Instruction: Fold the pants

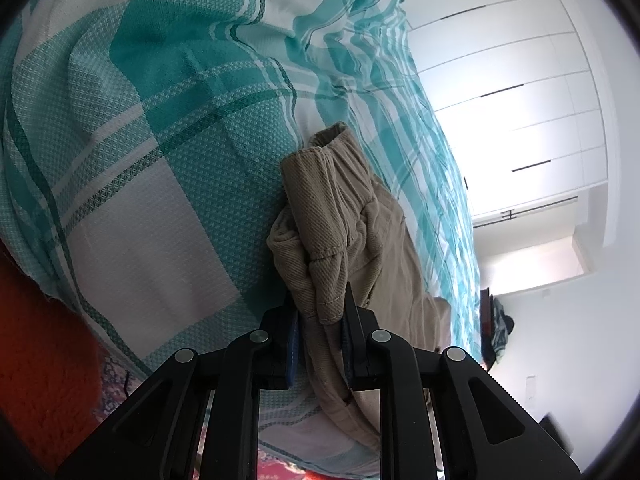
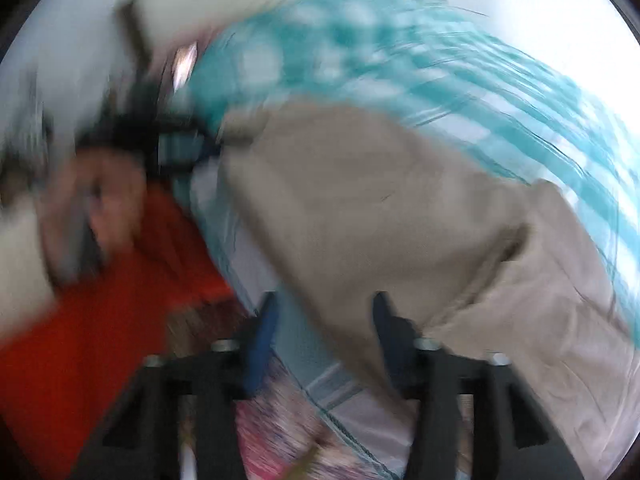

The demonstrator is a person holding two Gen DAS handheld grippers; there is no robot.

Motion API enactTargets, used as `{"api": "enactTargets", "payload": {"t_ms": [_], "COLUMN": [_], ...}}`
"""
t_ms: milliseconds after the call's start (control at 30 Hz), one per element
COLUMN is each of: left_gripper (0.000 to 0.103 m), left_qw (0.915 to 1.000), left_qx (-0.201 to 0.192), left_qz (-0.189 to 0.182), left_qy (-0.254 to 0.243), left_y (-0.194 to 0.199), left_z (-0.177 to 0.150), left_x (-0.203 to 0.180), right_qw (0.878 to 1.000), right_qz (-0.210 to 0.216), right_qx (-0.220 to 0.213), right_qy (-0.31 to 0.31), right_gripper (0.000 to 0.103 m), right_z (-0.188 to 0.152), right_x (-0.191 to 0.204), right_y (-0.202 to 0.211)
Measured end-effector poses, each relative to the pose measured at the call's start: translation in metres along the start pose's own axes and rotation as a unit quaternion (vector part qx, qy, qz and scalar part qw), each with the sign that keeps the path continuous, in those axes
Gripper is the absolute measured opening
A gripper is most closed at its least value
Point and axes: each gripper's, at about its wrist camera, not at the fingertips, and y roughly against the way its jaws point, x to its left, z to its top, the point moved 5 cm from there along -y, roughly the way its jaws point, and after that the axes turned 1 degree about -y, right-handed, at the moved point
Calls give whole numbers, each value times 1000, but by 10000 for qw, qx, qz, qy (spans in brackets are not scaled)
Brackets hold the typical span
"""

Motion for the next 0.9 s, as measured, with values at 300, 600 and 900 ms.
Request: {"api": "enactTargets", "payload": {"t_ms": [300, 600, 900], "left_gripper": [16, 17, 17], "left_qw": [10000, 10000, 10000], "left_qx": [9, 33, 57], "left_qz": [-3, -4, 10], "left_qy": [28, 11, 27], "left_y": [0, 0, -2], "left_z": [1, 2, 2], "left_x": [2, 4, 6], "right_qw": [9929, 9933, 9442], "right_qz": [695, 758, 546], "right_qx": [415, 240, 1278], "right_qy": [-876, -844, -2985], "right_gripper": [52, 52, 41], "right_z": [0, 65, 78], "right_x": [-66, -85, -179], "right_y": [-11, -1, -109]}}
